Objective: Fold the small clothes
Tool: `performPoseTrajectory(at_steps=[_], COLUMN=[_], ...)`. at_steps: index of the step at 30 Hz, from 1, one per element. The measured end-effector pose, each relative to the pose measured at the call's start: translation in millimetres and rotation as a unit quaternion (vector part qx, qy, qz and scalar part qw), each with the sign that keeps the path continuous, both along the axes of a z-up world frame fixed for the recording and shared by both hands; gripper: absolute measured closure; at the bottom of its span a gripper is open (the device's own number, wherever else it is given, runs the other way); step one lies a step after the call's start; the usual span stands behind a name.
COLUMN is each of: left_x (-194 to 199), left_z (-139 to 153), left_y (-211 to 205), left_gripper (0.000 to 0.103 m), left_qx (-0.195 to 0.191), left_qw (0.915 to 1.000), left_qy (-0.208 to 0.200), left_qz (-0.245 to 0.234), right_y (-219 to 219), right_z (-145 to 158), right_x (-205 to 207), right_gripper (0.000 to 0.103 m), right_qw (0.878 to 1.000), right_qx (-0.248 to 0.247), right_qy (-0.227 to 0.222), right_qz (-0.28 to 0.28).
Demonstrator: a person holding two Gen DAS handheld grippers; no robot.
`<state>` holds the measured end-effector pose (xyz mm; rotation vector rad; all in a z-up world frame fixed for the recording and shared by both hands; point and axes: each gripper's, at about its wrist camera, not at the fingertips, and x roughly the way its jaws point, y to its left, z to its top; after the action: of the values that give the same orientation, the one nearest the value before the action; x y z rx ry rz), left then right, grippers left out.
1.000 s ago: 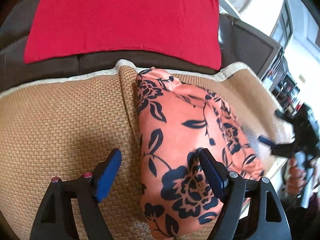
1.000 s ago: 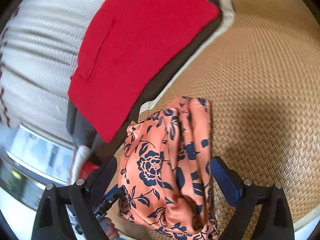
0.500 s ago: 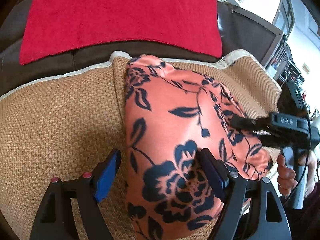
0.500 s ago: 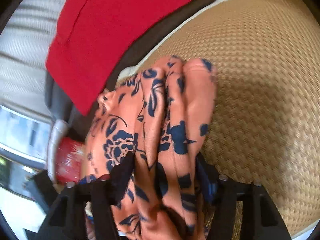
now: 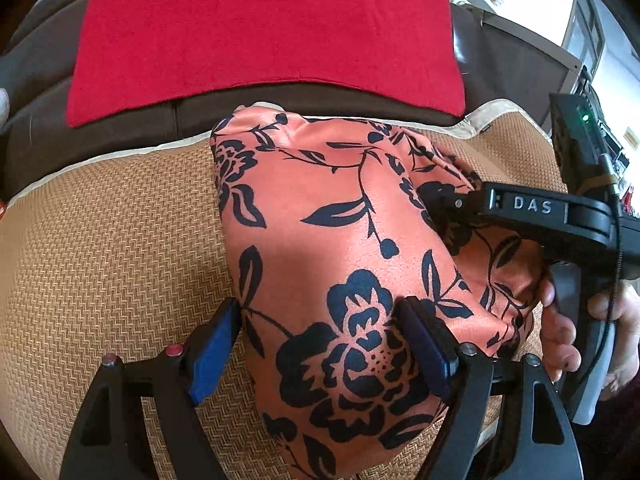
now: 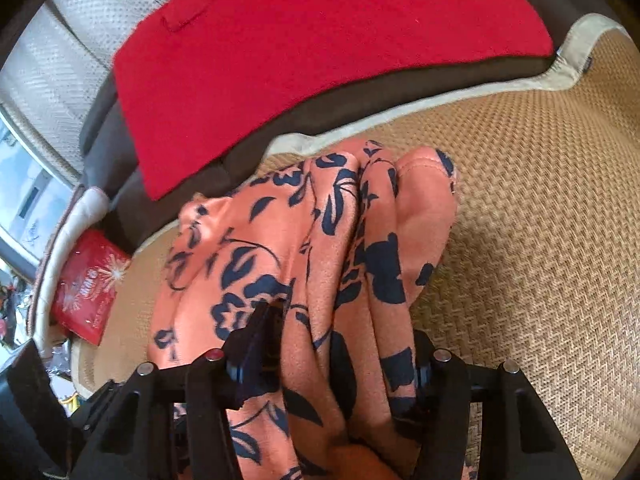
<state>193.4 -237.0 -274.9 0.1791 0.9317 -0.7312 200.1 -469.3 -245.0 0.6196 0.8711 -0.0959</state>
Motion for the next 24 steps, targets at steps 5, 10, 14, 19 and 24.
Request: performPoseTrajectory(at_steps=[5,10,14,19,24], left_x=[-2,5,17,39,62], left_z=[5,9,11,12,3], left_y=[5,8,4,12,19], left_gripper=[0.021,0.021,0.021,0.020,0.018], left_qx=[-0.001,-0.004,-0.018,-0.059,-0.104], left_qw=[1.0000,0.9999,0.9997,0.9956,0.9849], left_qy=[-0.004,-0.002,0.016,0.072,0.135], left_qz=[0.005,0.010,0.004,-0.013,-0.029], right_y=[-20,-48,-67,-85,-98], right_z=[8,9,10,-1,-22], right_x=[-12,-30,-46,-51,-51], right_gripper=[0.040,0.039,0.037,0.036,0.034], right_qw=[1.000,0.998,0.995,0.987,0.978], right_qx=[0.005,0.037,0.085,0.157,0.204], right_qy=[-0.008,-0.030,-0.041,-0.044,-0.033], right_qz=[-0.011,-0.027,-0.018,-0.006,-0.002])
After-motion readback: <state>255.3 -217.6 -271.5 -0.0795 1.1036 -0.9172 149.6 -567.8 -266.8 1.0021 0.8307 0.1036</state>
